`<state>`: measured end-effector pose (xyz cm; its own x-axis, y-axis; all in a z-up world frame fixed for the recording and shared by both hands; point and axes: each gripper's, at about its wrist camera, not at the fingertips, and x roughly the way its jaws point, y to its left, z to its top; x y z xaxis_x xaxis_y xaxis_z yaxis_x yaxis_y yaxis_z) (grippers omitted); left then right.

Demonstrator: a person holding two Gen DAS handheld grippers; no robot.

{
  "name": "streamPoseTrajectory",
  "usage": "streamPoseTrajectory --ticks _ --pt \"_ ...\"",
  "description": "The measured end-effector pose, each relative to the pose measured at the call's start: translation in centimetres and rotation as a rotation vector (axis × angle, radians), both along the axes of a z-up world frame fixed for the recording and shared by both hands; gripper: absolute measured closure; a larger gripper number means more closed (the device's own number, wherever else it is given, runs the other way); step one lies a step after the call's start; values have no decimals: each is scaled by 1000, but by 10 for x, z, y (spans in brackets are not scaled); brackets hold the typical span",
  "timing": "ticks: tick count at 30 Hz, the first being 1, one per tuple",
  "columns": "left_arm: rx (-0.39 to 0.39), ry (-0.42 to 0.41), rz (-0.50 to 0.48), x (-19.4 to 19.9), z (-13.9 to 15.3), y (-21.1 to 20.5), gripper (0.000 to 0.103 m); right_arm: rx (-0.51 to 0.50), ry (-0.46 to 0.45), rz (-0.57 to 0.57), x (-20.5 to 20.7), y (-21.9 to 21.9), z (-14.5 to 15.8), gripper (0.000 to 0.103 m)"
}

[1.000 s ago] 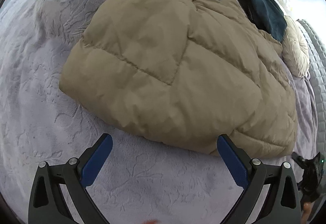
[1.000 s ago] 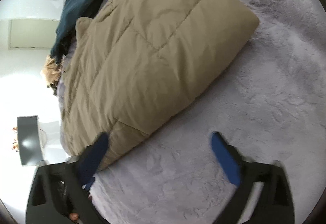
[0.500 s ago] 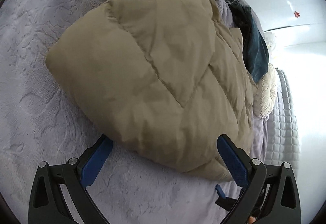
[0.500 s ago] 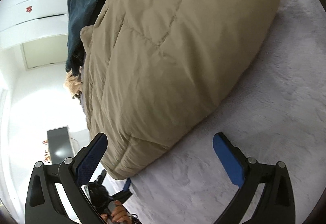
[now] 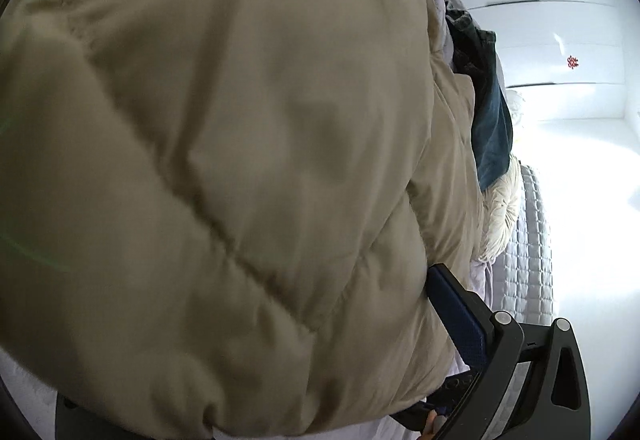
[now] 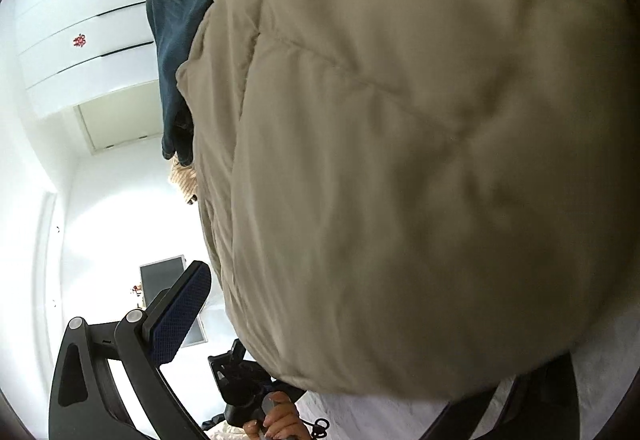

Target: Fold large clothes

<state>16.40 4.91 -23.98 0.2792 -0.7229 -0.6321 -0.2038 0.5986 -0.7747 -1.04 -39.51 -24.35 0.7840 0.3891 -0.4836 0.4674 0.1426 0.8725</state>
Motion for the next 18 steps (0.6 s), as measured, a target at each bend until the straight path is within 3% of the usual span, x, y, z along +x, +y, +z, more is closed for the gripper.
streamPoseTrajectory --ticks 1,4,5,6,7,9,12,18 --pt "4 -3 6 1 1 1 29 3 -1 -5 1 0 0 0" --pt "-9 -26 -3 3 8 4 65 28 16 -16 -5 -1 0 7" --pt "-8 -51 -15 3 15 4 69 31 39 -19 -7 -2 -1 30" --pt "6 -76 -31 3 22 4 72 41 71 -20 -8 -3 -3 49" --pt "20 -100 -49 2 29 2 76 58 77 -24 -11 -4 -5 52" --pt "39 -147 -84 1 44 -2 78 60 64 -27 -13 -4 -1 69" --pt "30 -197 -115 -2 64 -4 78 20 34 4 -14 2 14 75" --pt "13 -243 -186 -16 94 0 78 -25 16 61 -38 19 39 76"
